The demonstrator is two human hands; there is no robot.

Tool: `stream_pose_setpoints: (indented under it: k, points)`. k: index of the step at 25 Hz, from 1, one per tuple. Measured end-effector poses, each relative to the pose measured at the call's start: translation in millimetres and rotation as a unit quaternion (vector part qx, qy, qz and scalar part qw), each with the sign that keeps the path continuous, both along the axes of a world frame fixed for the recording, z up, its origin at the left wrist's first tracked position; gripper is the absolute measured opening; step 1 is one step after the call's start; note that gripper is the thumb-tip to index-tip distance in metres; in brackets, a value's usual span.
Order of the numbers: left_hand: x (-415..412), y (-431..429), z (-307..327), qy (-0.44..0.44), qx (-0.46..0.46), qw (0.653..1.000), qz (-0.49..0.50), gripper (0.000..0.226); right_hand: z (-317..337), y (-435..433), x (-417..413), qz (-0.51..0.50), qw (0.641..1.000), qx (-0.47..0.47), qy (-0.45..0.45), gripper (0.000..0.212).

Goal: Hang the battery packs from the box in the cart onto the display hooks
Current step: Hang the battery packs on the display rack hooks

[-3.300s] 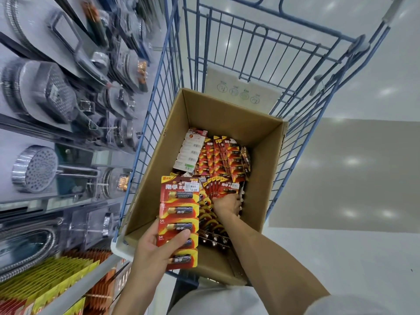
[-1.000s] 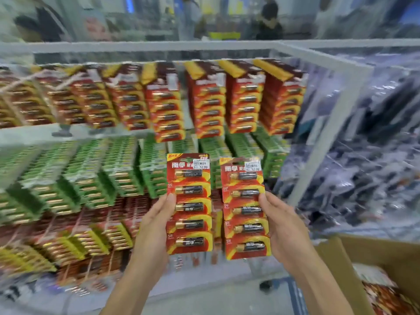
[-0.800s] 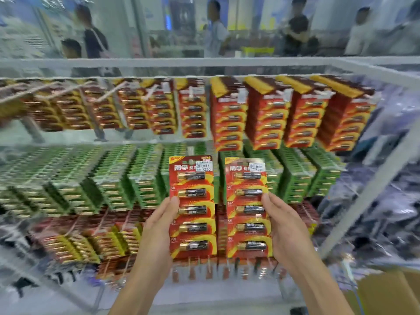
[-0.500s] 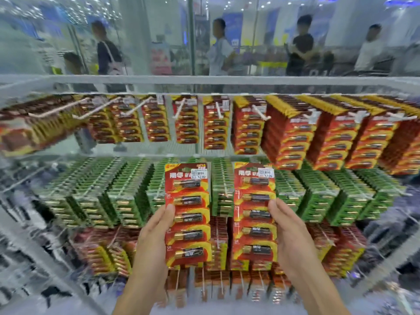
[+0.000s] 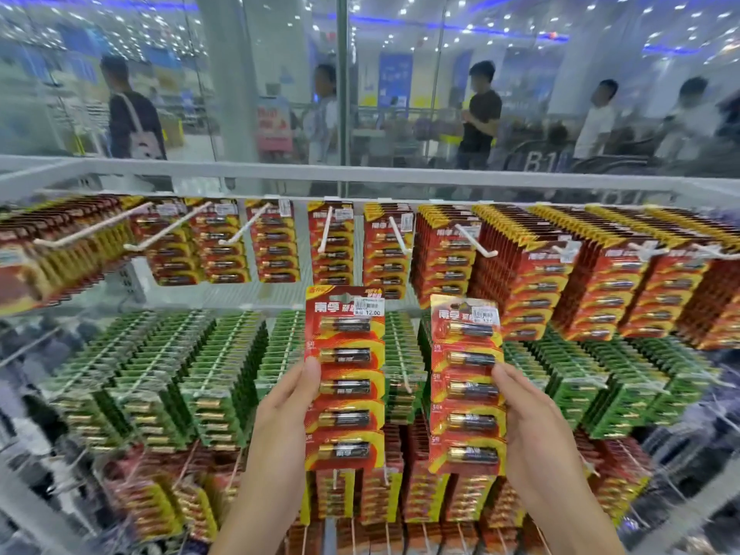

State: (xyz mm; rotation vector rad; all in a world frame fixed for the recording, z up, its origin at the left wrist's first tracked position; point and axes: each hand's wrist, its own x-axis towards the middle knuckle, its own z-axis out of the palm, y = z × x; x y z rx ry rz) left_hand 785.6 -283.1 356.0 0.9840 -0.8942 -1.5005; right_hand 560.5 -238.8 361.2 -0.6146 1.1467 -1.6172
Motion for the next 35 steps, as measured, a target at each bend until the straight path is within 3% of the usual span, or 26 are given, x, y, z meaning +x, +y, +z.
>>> stream_pose_setpoints:
  k: [8,18,22,25,28,35]
  points:
    - [-65,-37,28,-0.025,-0.047,0.998,-0.042,0.03,9,-8,-38,-0.016,1.0,-0.003,0.002,0.026]
    - [-83,-60,16,-0.033,-0.043,0.998,-0.013,0.031,12,-11,-49,-0.019,1.0,-0.002,0.002,0.021]
    - [-92,-100,14,-0.046,-0.045,0.998,0.003,0.029,23,-16,-51,-0.031,0.999,-0.025,0.027,0.014]
    - [-102,-136,16,-0.054,-0.032,0.998,0.019,0.03,33,-21,-51,-0.032,0.997,-0.047,0.045,0.024]
    - [-107,-167,13,-0.068,-0.039,0.997,0.028,0.034,37,-28,-54,-0.022,0.996,-0.063,0.055,0.021]
    - [-109,-200,6,-0.099,-0.067,0.992,0.041,0.033,35,-48,-57,-0.029,0.996,-0.045,0.071,0.019]
